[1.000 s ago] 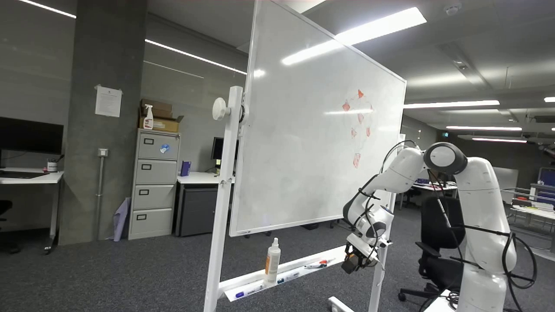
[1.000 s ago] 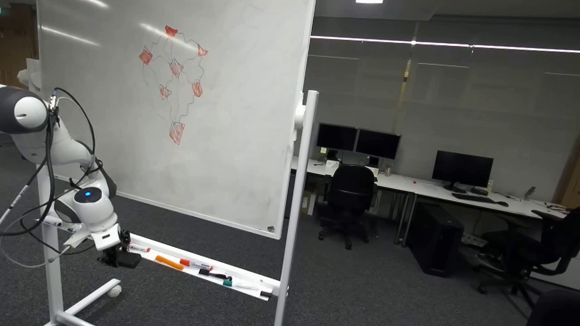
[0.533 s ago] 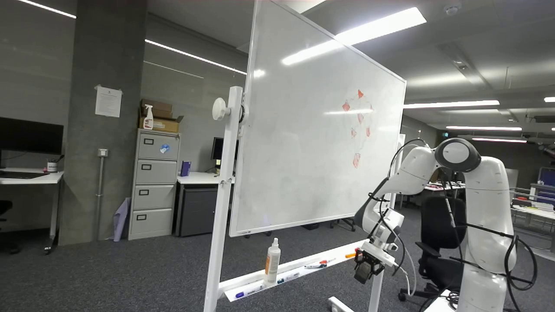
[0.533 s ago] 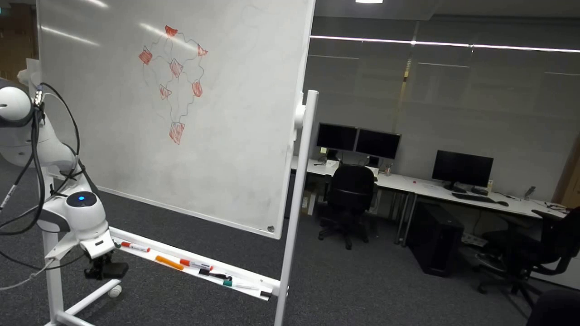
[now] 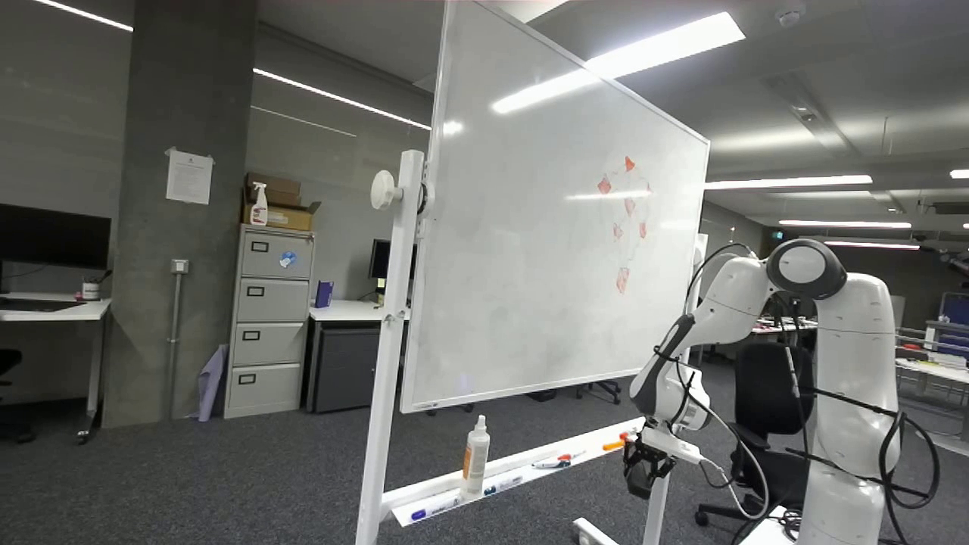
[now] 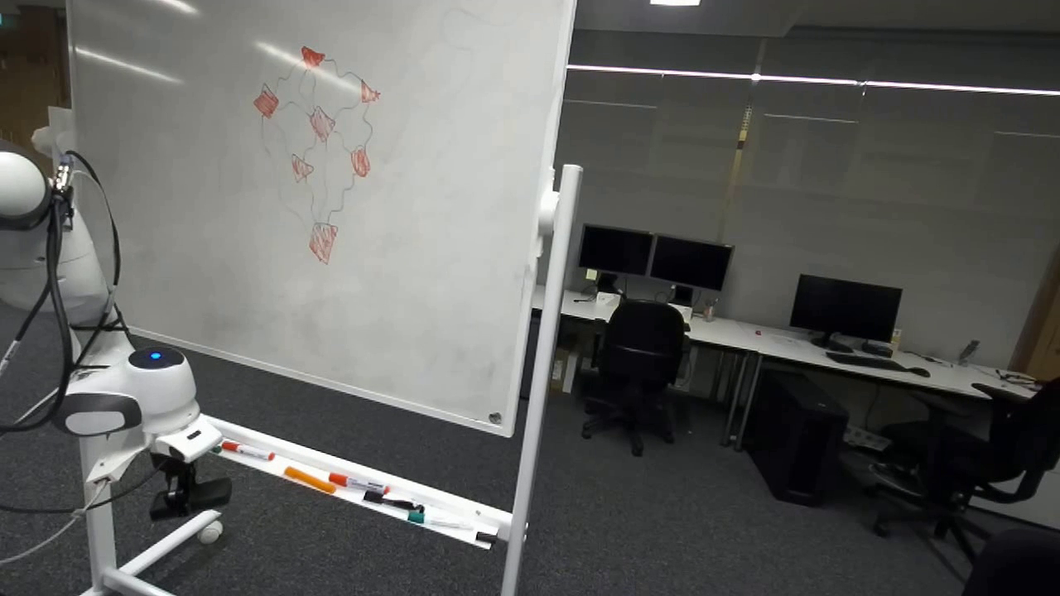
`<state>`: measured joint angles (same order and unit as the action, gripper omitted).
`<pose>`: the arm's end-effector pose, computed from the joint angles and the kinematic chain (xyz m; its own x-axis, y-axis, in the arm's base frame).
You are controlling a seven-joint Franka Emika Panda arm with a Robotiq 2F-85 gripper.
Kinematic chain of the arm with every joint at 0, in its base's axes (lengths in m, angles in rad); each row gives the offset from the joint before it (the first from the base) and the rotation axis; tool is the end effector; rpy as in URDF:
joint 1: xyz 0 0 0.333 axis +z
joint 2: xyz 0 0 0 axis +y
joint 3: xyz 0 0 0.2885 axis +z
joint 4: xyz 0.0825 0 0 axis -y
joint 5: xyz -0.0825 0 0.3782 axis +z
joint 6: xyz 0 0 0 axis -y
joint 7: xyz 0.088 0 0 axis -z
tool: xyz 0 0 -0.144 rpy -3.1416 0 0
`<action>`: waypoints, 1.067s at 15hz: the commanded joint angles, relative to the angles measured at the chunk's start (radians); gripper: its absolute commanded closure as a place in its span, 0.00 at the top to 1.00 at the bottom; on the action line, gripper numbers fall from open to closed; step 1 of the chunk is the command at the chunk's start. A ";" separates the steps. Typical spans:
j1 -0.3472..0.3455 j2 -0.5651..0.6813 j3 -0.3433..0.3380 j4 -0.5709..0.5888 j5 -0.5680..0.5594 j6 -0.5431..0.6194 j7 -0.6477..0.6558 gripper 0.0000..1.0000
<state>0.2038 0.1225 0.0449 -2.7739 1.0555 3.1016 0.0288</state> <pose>0.3702 0.0213 0.1289 0.6659 -0.7428 0.0698 -0.7168 -0.6629 -0.2161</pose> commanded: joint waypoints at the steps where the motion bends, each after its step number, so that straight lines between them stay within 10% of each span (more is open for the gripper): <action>1: -0.005 0.001 0.000 0.001 -0.014 0.000 0.001 0.56; 8: -0.009 0.001 0.000 0.001 -0.022 0.000 0.001 0.56; 9: -0.019 -0.016 -0.002 0.002 -0.029 -0.038 -0.024 0.31; 16: -0.004 -0.053 -0.065 -0.016 -0.036 0.139 -0.192 0.31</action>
<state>0.1953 0.1166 0.0143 -2.7704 1.0310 3.2030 -0.0932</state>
